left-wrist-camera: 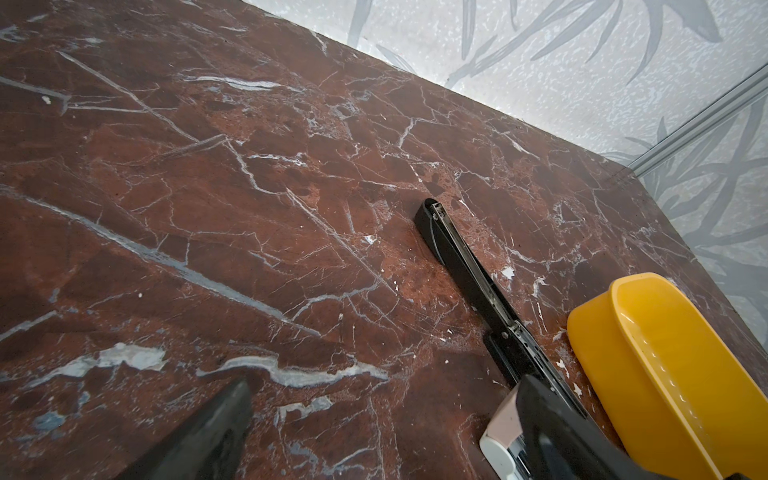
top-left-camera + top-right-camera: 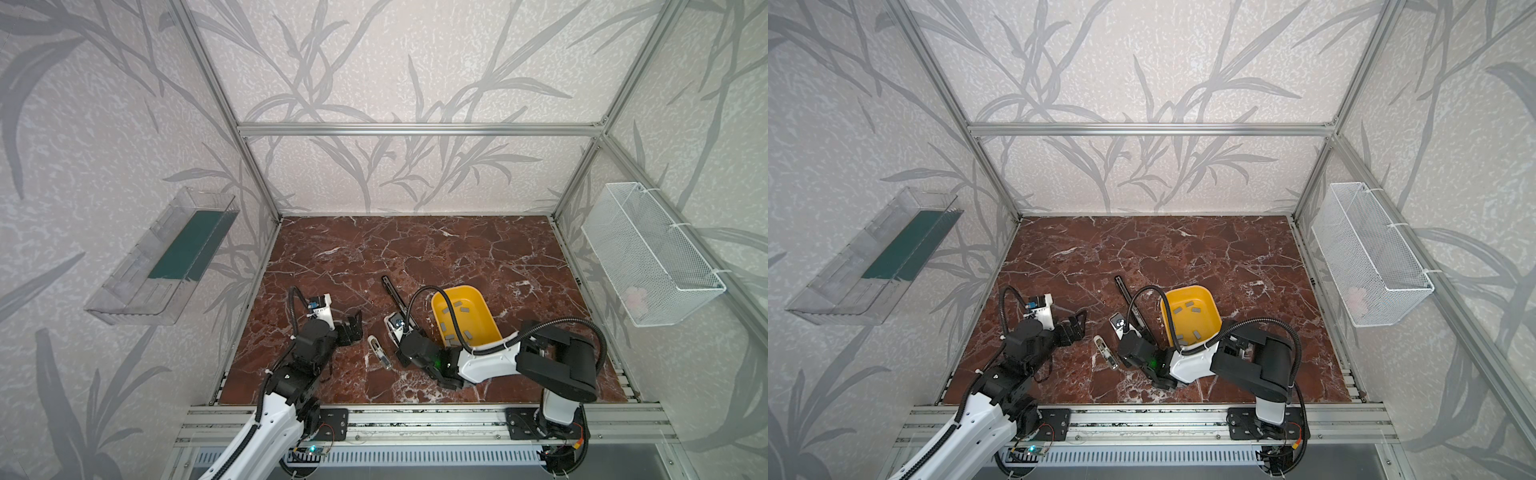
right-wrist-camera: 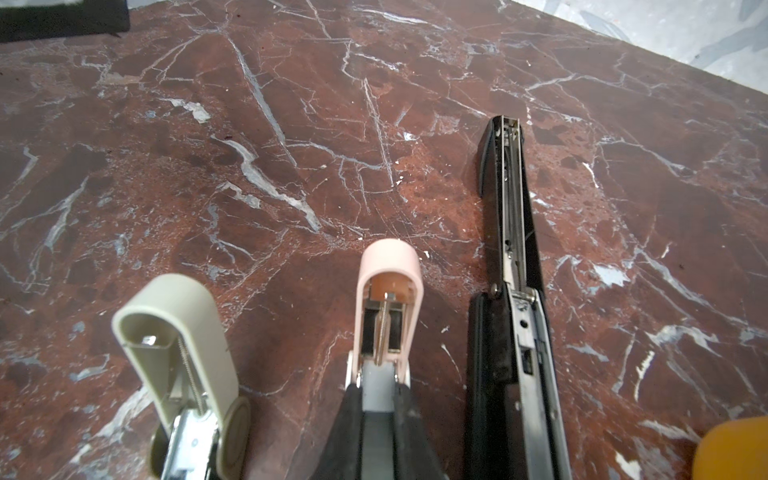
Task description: Load the staples into the stapler
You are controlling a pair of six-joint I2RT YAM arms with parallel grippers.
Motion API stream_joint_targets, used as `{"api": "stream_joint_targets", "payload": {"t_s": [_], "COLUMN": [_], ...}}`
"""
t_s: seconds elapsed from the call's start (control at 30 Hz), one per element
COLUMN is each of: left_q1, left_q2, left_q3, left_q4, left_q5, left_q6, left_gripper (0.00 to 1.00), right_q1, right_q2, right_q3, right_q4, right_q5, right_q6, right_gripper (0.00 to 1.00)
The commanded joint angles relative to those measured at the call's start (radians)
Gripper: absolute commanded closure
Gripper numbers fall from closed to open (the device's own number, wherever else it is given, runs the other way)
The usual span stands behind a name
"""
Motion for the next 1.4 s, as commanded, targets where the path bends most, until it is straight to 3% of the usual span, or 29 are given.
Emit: {"api": "stream_joint_targets", "payload": {"t_s": [0.0, 1.37], "left_q1": [-0.006, -0.013], "left_q2": [-0.002, 0.0], "left_q3": [0.006, 0.005], "left_q4": [0.022, 0.023], "left_q5": [0.0, -0.006], "left_q6": [0.006, 0.006], "left_gripper": [0.01, 0.01], "right_q1": [-0.005, -0.008], "right_q2": [0.017, -0.003], "right_q3": [0.025, -0.005], "right_q4": [-0.005, 0.027], "right_q5": [0.004, 0.007], "right_q6": [0.014, -0.001], "right_gripper": [0.87, 0.87]}}
